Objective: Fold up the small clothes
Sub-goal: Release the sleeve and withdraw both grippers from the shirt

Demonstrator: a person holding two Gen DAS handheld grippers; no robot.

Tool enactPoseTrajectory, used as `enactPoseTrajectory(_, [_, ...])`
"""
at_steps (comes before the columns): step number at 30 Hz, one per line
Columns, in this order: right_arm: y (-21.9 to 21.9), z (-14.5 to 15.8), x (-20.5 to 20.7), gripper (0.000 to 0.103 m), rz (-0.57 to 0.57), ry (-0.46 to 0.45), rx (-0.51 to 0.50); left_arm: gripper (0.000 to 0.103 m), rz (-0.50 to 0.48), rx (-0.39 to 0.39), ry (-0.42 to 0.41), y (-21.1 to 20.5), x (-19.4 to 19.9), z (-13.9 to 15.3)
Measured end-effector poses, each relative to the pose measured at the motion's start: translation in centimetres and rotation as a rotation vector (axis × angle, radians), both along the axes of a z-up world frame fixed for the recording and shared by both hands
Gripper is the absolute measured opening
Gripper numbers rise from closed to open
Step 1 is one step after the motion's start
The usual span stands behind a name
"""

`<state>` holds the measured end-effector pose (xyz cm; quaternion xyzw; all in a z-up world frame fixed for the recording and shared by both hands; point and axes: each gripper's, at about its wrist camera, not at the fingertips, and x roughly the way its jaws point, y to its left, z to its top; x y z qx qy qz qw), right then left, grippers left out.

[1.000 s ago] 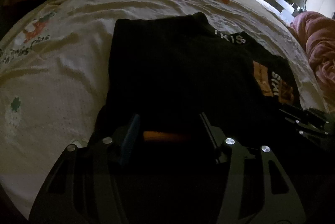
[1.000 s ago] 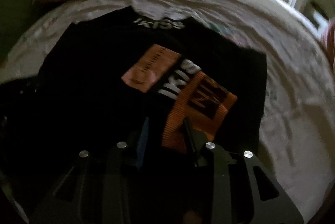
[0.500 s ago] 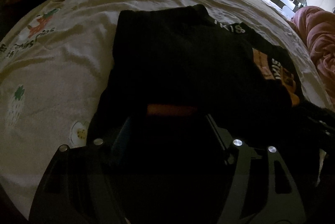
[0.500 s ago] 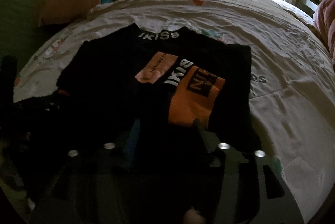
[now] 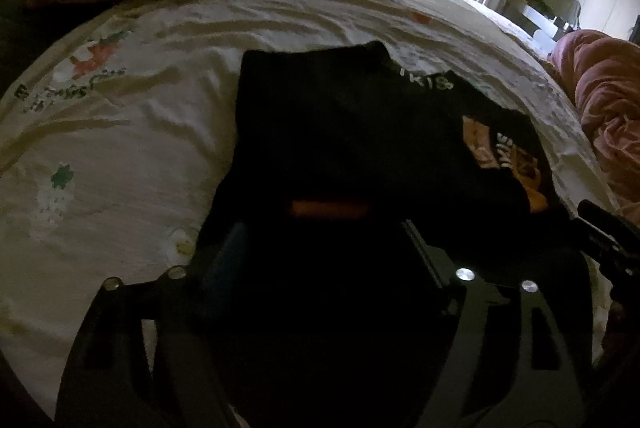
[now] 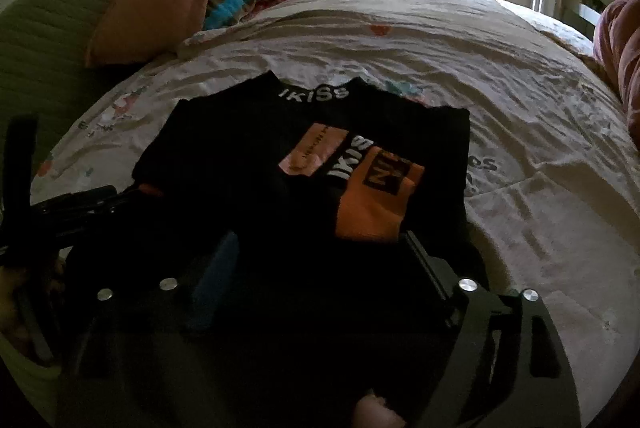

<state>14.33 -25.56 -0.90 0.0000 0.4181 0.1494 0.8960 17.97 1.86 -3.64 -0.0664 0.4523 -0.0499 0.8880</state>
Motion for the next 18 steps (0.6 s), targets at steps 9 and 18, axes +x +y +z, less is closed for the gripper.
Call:
enactPoseTrajectory(9, [0.2,2.0,-1.2,0.097,-0.014,-0.068,-0.006,0.093,0.015,0.013,-0.061,0.2,-1.4,2.1])
enactPoseTrajectory(18, [-0.1,3.9,-2.7,0.097,-0.028,-0.122,0.005,0.093,0.007,0.028,-0.1,0.0,-2.9,3.7])
